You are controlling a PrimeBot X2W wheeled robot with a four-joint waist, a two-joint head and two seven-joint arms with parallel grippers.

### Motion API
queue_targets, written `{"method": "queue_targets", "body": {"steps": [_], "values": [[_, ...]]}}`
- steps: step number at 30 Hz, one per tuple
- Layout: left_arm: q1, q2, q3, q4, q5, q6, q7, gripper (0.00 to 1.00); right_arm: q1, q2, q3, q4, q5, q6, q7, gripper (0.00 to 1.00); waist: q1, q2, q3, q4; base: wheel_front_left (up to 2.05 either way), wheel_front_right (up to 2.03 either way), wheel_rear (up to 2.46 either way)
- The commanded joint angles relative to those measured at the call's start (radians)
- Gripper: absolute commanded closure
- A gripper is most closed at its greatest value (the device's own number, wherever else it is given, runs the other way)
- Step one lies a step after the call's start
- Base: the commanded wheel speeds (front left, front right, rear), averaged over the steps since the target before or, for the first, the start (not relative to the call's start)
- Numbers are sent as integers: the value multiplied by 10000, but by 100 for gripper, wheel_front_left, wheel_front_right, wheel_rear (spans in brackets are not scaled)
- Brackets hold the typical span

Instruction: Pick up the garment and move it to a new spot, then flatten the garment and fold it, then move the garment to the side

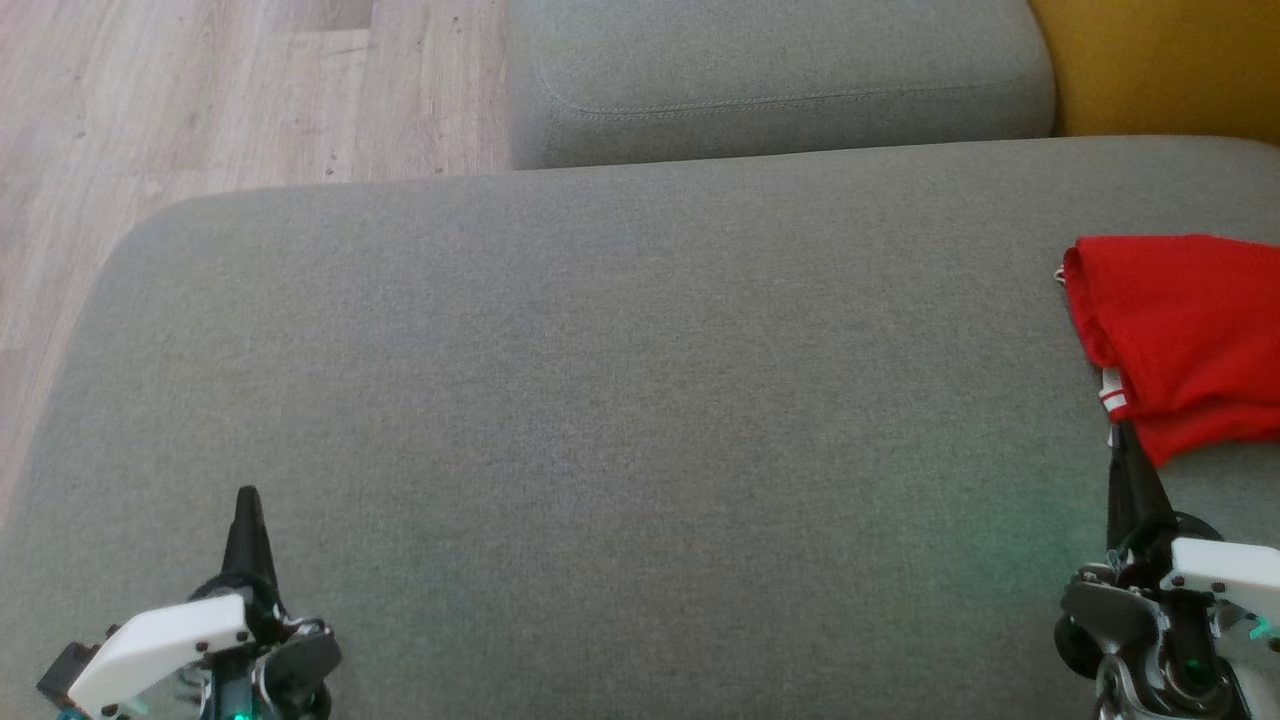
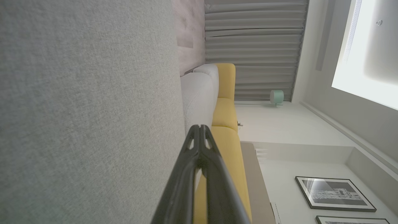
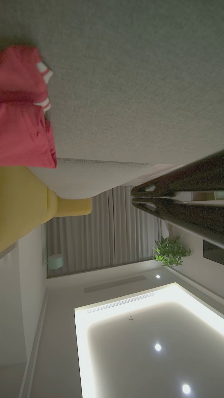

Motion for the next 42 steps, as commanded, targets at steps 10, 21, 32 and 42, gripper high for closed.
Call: {"method": "queue_targets", "body": {"steps": [10,21,32,42], "values": [[-489,54,468,-291,55,-67,107,100,-493,-122,159,-318,38,-7,63,100,0,0,-1,0,0,0,0],[-493,25,509,-289,90,-67,140,100,-495,-109,140,-317,23,-7,77,100,0,0,-1,0,0,0,0],[-495,1,542,-287,117,-67,167,100,-496,-99,126,-317,11,-7,89,100,0,0,-1,0,0,0,0],[-497,-18,569,-286,140,-67,188,100,-498,-91,115,-316,2,-7,98,100,0,0,-1,0,0,0,0]]}}
